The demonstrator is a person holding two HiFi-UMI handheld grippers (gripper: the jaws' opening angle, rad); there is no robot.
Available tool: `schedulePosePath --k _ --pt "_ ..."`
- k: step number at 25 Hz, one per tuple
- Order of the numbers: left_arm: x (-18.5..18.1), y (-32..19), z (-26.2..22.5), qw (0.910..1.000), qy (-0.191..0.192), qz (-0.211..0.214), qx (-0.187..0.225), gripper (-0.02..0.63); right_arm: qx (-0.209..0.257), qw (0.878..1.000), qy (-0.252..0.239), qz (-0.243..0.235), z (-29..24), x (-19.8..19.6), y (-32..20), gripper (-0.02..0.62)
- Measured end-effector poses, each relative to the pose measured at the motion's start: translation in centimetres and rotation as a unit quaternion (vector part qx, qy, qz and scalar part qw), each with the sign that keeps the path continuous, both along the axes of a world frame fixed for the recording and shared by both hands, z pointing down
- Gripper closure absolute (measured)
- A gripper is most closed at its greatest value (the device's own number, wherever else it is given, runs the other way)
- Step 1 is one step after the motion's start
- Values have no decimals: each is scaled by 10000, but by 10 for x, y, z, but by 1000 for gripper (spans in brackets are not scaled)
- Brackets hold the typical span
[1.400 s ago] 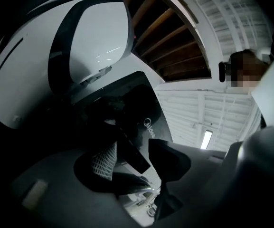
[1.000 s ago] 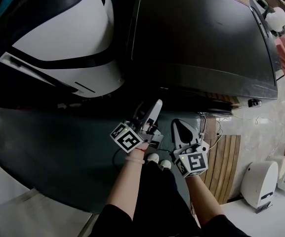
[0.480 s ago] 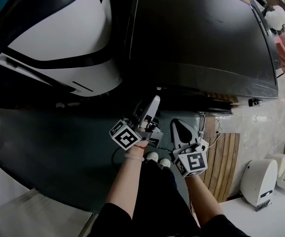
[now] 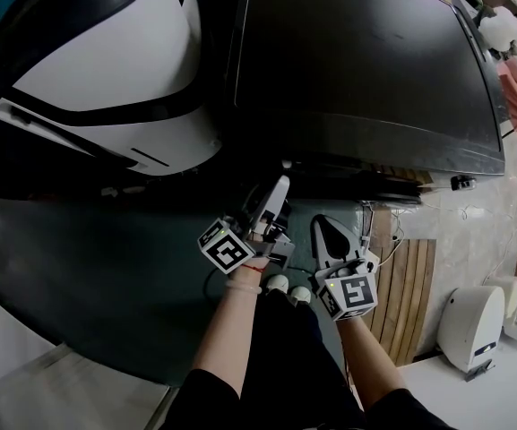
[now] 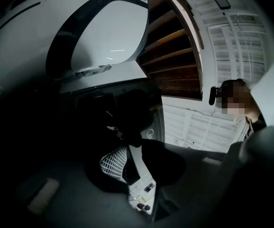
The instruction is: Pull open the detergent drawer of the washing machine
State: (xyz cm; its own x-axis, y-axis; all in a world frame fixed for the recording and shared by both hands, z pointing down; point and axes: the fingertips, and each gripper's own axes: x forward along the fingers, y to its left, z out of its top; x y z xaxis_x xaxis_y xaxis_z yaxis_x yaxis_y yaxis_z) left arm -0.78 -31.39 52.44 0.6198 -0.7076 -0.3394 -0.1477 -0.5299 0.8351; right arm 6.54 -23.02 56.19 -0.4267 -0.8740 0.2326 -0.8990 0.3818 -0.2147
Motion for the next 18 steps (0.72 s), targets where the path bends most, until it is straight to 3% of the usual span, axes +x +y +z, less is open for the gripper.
schedulePosePath --k 18 --pt "-2 15 0 9998 -88 198 -15 509 58 9997 44 233 -3 3 9 575"
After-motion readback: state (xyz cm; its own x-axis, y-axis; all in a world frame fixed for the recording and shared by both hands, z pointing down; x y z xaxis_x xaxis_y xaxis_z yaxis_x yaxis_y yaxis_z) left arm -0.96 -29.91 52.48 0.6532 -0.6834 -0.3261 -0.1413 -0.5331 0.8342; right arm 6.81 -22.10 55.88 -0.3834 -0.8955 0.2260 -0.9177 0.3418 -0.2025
